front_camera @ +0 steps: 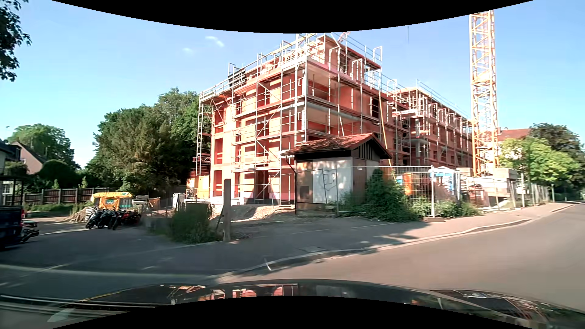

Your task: Follow the waypoints while adhering to traffic rules and regulations

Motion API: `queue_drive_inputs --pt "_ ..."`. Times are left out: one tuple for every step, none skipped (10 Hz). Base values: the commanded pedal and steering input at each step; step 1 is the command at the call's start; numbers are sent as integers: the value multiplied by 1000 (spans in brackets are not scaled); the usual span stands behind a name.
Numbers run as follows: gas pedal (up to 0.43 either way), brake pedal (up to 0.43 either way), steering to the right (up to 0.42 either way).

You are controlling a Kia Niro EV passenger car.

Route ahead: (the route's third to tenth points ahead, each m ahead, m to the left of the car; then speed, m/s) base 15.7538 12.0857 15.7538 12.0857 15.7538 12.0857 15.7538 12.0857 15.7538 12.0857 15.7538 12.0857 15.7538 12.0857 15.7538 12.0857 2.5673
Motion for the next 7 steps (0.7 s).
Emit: queue_drive_inputs --pt "0 6 -650" --pt "0 6 -650" --pt "0 6 -649" --pt "0 12 -646" --pt "0 6 -639" --pt "0 43 -630" --pt "0 122 -618"
